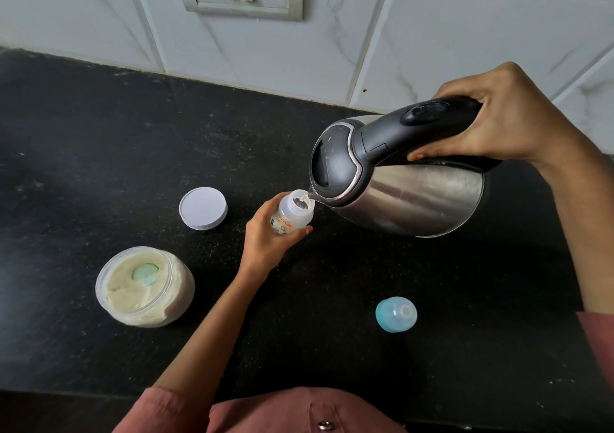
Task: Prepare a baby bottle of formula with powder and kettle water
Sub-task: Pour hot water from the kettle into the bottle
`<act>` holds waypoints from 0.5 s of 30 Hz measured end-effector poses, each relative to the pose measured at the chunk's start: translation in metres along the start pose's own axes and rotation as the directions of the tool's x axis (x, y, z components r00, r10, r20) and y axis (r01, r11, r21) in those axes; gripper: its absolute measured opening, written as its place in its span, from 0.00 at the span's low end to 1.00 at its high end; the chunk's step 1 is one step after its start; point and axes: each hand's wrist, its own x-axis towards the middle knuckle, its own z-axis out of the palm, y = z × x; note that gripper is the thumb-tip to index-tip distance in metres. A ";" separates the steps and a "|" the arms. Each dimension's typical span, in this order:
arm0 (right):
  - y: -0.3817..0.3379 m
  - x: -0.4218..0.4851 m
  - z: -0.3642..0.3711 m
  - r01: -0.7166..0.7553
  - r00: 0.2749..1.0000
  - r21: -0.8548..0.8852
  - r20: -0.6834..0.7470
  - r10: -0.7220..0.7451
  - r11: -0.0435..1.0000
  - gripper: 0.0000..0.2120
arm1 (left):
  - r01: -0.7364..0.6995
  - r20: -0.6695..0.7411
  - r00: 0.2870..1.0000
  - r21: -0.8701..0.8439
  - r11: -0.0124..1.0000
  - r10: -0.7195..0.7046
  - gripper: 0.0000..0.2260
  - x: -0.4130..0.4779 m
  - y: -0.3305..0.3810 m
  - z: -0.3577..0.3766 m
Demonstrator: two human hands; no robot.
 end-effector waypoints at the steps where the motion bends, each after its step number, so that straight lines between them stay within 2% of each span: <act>1: 0.000 0.000 0.000 0.000 1.000 -0.001 0.000 0.000 1.000 0.24 | 0.001 0.000 1.000 0.002 1.000 -0.001 0.29 0.000 0.000 0.000; 15: -0.002 0.000 -0.007 -0.010 1.000 0.014 0.019 0.010 1.000 0.20 | 0.007 -0.006 1.000 0.007 1.000 -0.007 0.28 0.000 -0.002 0.000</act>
